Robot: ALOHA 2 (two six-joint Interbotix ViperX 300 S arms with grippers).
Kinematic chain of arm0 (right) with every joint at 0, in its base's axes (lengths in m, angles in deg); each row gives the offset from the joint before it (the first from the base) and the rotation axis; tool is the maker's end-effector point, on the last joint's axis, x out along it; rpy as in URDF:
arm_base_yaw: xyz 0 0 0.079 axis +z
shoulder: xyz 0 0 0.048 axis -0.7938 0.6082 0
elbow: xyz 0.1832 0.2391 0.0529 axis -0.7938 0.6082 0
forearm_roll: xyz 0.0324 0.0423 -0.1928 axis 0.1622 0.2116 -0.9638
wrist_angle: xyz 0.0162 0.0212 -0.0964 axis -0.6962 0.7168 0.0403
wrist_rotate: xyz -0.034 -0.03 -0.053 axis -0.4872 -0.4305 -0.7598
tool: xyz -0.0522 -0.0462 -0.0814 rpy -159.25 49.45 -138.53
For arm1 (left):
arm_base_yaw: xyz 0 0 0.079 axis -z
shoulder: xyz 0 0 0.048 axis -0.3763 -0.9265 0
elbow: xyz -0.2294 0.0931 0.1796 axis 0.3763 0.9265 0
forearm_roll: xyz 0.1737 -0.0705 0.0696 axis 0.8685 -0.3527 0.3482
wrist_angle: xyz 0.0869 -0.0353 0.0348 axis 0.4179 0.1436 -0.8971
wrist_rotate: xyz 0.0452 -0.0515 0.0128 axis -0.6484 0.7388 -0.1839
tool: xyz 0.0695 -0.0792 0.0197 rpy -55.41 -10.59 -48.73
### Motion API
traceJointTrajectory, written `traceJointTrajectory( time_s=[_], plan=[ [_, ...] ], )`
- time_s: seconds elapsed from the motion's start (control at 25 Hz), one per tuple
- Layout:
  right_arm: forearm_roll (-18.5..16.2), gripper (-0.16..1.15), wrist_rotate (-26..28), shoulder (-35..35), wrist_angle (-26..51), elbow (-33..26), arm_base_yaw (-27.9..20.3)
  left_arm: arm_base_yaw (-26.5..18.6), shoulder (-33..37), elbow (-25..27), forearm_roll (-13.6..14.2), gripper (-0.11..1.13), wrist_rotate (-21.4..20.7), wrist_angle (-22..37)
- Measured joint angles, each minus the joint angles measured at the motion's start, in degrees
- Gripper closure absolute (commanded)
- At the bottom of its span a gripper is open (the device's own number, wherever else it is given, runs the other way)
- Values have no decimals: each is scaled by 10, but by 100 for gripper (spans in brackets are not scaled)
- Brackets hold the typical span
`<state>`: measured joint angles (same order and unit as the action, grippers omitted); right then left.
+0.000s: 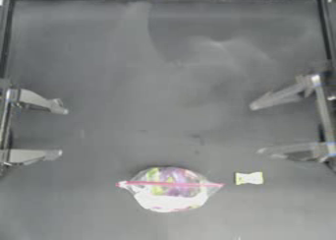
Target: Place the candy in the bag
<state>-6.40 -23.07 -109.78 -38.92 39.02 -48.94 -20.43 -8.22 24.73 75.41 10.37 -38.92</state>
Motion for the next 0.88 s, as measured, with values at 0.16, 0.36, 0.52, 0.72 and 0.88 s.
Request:
traceJointTrajectory(
  time_s=[0.16,0.36,0.52,0.72,0.88],
  plan=[
    [-1,-3,11,70,73,-74,12,1,0,0,0,1,0,12],
    [-6,-3,43,127,125,-134,22,0,0,2,0,1,0,15],
    [-33,-3,85,173,184,-183,32,0,0,9,-1,1,0,15],
    [-95,-3,154,234,262,-248,58,0,0,14,-4,1,0,16],
    [-131,-3,192,276,301,-291,77,-4,0,20,-12,1,0,15]
  ],
)
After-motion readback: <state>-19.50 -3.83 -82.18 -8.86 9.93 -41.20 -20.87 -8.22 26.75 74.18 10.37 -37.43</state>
